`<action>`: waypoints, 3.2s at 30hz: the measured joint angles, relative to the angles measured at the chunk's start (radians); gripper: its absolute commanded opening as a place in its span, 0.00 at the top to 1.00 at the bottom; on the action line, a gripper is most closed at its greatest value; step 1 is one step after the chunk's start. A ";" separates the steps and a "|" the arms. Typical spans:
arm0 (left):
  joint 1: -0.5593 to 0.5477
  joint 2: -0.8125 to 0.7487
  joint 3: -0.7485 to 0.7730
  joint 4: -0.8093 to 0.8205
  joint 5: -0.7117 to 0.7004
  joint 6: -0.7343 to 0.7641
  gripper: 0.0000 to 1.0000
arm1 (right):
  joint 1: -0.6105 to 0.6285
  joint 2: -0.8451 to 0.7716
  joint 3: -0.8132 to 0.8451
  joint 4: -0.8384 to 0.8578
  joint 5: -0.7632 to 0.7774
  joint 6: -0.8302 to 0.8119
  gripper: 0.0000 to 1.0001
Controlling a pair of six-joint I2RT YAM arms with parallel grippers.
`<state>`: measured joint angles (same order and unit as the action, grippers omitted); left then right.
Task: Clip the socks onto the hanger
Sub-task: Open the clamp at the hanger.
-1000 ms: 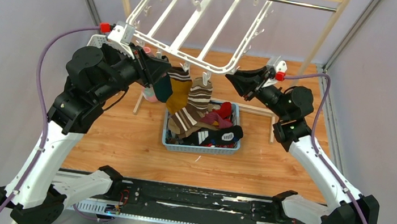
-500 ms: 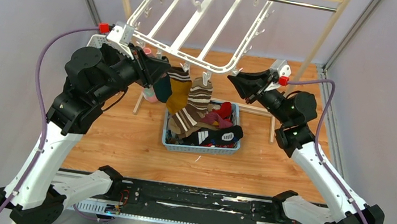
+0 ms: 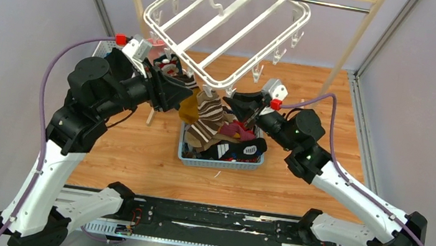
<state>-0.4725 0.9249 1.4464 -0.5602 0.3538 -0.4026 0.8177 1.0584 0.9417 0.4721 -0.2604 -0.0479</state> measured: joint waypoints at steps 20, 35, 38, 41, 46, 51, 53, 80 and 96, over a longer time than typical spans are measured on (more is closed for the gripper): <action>0.000 0.109 0.048 -0.019 0.195 0.011 0.16 | 0.361 0.194 0.250 -0.108 0.537 -0.117 1.00; 0.000 0.084 -0.005 0.111 0.111 -0.059 0.30 | 0.380 0.219 0.288 -0.117 0.605 -0.092 1.00; 0.000 0.072 -0.043 0.159 0.100 -0.092 0.30 | 0.380 0.228 0.298 -0.129 0.607 -0.068 1.00; 0.000 0.046 -0.101 0.216 0.093 -0.131 0.30 | 0.385 0.242 0.314 -0.145 0.615 -0.035 1.00; 0.000 0.035 -0.119 0.244 0.087 -0.159 0.30 | 0.396 0.267 0.351 -0.161 0.636 0.023 1.00; 0.000 0.035 -0.119 0.252 0.079 -0.167 0.32 | 0.401 0.277 0.364 -0.171 0.650 0.056 1.00; 0.000 0.035 -0.119 0.253 0.072 -0.167 0.34 | 0.403 0.277 0.365 -0.174 0.653 0.059 1.00; 0.000 0.010 -0.136 0.303 0.026 -0.172 0.92 | 0.428 0.329 0.430 -0.196 0.687 0.144 0.75; -0.001 0.011 -0.115 0.265 -0.007 -0.230 1.00 | 0.430 0.082 0.106 -0.093 0.692 0.126 0.44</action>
<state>-0.4736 0.9363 1.3315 -0.2955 0.3466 -0.6331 1.2480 1.1404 1.0481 0.3790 0.4320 0.0780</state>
